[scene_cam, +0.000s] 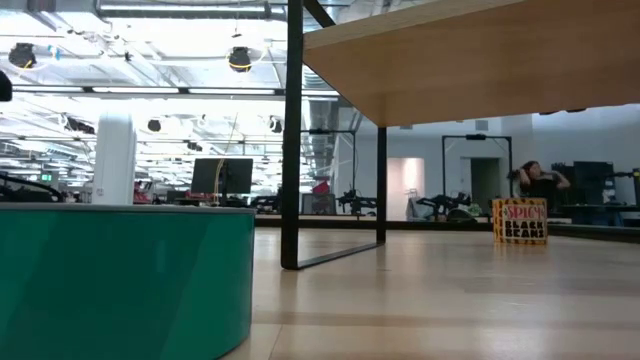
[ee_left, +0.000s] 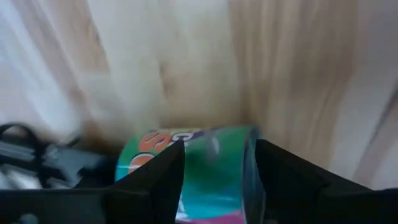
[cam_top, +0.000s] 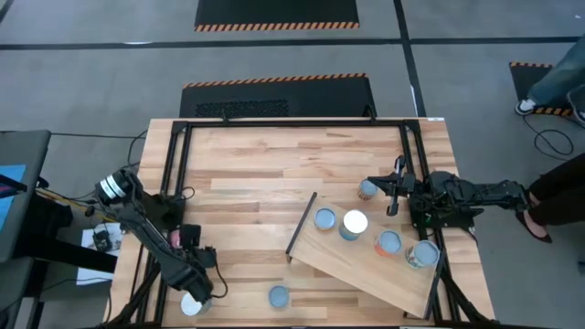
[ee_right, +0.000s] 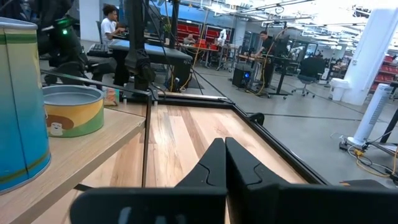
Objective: Pick and place cans onto a shelf
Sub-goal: Put the canned chicken soup on the shelf
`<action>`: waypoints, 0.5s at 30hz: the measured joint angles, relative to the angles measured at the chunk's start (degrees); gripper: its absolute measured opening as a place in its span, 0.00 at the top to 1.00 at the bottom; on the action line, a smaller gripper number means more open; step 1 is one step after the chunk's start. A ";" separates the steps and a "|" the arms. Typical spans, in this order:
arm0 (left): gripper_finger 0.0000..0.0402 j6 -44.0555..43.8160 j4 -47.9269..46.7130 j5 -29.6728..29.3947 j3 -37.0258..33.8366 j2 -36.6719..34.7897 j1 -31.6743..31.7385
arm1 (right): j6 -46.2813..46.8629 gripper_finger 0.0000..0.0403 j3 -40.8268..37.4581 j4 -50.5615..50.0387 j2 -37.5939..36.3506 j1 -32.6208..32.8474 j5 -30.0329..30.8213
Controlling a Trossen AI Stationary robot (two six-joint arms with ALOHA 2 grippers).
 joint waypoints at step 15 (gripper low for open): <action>0.94 3.71 -5.90 -1.70 1.42 2.38 -1.82 | -0.01 0.98 0.00 -0.01 0.00 0.00 0.00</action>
